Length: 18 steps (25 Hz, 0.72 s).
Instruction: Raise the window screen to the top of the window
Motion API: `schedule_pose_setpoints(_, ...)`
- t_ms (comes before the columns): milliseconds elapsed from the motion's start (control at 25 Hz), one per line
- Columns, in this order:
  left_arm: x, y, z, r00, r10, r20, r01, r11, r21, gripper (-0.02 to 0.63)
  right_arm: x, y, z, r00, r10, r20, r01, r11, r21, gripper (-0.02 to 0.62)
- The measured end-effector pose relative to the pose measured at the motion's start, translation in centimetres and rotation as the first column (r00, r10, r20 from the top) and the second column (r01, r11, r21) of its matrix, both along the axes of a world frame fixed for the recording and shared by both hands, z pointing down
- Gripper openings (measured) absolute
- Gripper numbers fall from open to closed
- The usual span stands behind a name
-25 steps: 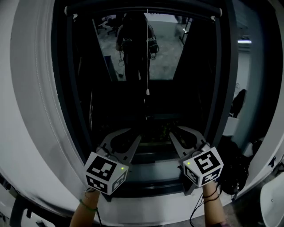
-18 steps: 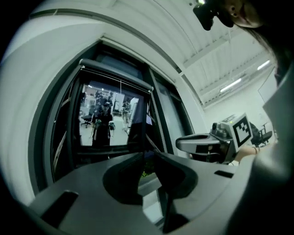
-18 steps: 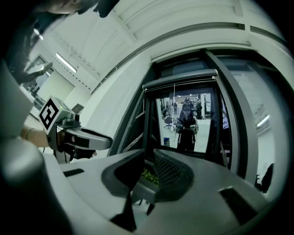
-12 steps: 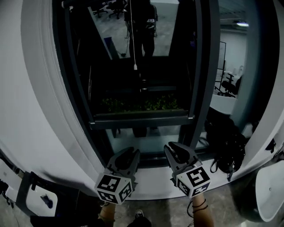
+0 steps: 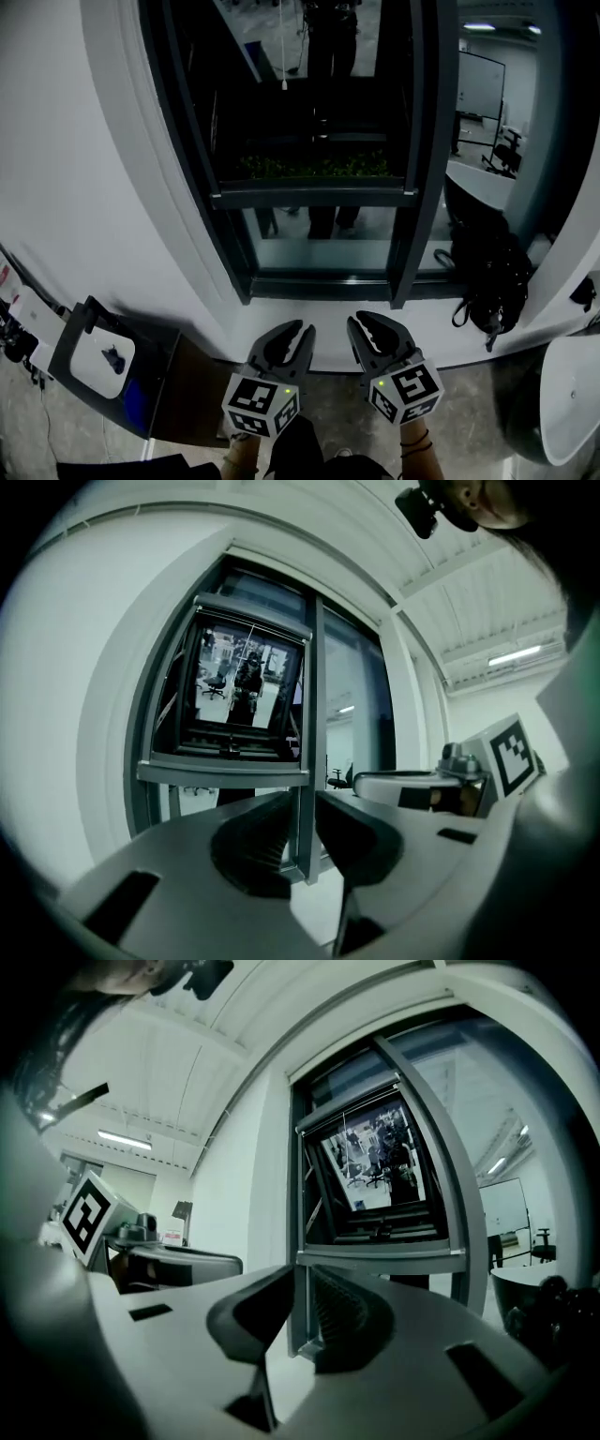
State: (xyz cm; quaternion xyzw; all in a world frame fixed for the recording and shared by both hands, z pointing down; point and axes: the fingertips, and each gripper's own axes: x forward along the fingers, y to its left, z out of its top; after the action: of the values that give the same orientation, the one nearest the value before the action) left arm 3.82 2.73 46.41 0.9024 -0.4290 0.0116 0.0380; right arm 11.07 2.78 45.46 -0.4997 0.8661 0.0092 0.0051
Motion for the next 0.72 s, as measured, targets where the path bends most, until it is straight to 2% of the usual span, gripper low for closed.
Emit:
schedule_pose_setpoints(200, -1.0, 4.0, 0.6, 0.999, -0.021, -0.032, 0.02, 0.999, -0.031, 0.077, -1.4, 3.5, 1.6, 0.999, -0.021, 0.029, 0.022, 0.999, -0.03, 0.058)
schedule_pose_setpoints(560, -2.1, 8.9, 2.6, 0.996, 0.019, -0.084, -0.028, 0.994, -0.105, 0.077, -3.2, 8.6, 2.9, 0.999, 0.005, 0.037, -0.002, 0.997, -0.077, 0.058)
schedule_pose_setpoints(720, -3.9, 12.5, 3.3, 0.996, 0.038, -0.084, -0.049, 0.991, -0.126, 0.077, -5.2, 11.8, 3.7, 0.999, 0.027, 0.047, -0.022, 0.994, -0.11, 0.058)
